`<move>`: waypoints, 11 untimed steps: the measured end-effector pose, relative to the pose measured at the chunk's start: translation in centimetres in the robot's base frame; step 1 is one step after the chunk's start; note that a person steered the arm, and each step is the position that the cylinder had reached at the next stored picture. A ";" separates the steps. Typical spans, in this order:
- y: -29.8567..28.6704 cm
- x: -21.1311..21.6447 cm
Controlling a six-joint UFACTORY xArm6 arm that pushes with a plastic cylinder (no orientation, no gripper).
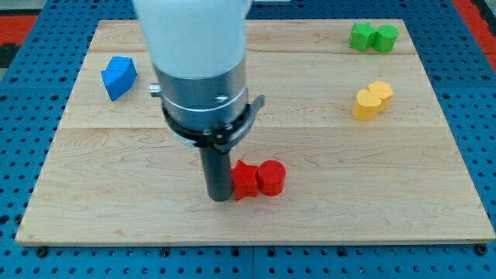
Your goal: Push the red star towards the bottom center of the board
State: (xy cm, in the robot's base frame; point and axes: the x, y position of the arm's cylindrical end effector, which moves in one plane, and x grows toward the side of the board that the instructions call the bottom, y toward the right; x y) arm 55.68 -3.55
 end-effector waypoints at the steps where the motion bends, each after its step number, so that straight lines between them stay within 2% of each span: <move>1: -0.3 -0.8; 2: 0.1 -4.8; 3: 2.9 -6.4; 4: 0.7 -6.7; 5: 0.9 -10.5; 6: 7.3 -10.9; 7: 8.6 -9.0; 9: 4.0 -5.3; 11: 2.7 -2.3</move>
